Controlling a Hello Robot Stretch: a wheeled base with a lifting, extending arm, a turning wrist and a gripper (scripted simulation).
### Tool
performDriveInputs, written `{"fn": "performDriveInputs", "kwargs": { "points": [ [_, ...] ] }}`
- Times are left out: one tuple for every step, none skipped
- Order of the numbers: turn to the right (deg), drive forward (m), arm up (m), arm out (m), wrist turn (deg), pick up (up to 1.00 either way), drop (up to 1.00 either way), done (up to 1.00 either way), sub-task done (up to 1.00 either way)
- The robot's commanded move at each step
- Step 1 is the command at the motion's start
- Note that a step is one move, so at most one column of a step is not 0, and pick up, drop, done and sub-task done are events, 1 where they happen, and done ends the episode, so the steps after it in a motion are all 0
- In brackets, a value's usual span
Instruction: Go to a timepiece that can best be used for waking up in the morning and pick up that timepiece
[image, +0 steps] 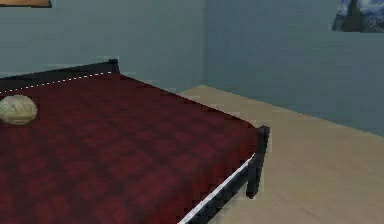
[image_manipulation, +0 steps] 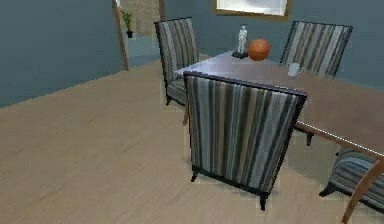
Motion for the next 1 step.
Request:
{"fn": "performDriveInputs", "kwargs": {
  "points": [
    [45.0, 0.00, 0.00, 0.00, 0.0, 0.00, 0.00, 0.00, 0.00]
  ]
}}
